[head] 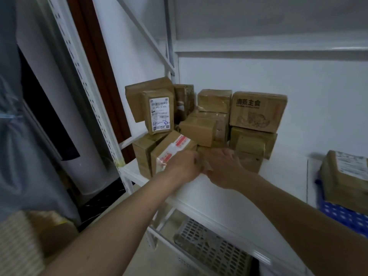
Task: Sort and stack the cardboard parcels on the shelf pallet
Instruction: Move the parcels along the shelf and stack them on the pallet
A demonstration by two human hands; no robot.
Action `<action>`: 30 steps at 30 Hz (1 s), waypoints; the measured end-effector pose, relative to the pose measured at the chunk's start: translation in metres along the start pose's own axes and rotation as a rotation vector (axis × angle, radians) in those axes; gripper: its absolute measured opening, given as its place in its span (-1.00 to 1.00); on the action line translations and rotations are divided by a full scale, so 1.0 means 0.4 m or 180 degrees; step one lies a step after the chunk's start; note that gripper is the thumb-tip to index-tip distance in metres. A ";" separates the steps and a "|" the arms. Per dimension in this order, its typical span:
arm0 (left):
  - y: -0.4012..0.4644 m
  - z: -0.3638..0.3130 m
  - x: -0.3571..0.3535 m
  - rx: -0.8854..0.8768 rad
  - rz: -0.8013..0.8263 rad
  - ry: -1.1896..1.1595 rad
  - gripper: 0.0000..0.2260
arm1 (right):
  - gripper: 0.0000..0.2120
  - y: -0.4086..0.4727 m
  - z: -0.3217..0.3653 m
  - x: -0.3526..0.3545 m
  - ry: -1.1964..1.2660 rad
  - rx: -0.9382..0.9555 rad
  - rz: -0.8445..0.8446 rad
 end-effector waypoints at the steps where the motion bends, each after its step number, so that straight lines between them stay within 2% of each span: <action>1: 0.011 0.028 0.016 -0.0017 -0.0018 -0.0041 -0.74 | -0.62 0.027 0.023 -0.002 -0.0005 0.0002 0.0026; 8: 0.098 0.201 0.102 -0.0183 0.0083 -0.0369 -0.67 | -0.54 0.184 0.130 0.002 0.0001 -0.0265 -0.0171; 16: 0.186 0.233 0.133 -0.0612 0.0174 -0.0607 -0.90 | -0.71 0.278 0.117 0.004 -0.0093 -0.0603 -0.0467; 21: 0.247 0.211 0.135 -0.0626 0.0272 -0.0893 -0.53 | -0.73 0.326 0.023 0.026 0.0280 -0.1048 -0.0770; 25: 0.309 0.175 0.114 -0.0573 0.0420 -0.1014 -0.50 | -0.65 0.348 -0.081 0.026 0.0758 -0.1459 -0.0819; 30: 0.417 0.142 0.086 -0.0468 0.0327 -0.1086 -0.43 | -0.48 0.392 -0.175 -0.035 0.1384 -0.1743 -0.0522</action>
Point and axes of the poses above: each hand's wrist, its own y-axis towards the middle knuckle, its own x-axis out of the back of the hand, z = x × y, the point moved 10 cm from there along y, towards the middle knuckle, and after that the axes turned 1 degree about -z, right-handed, at the moved point
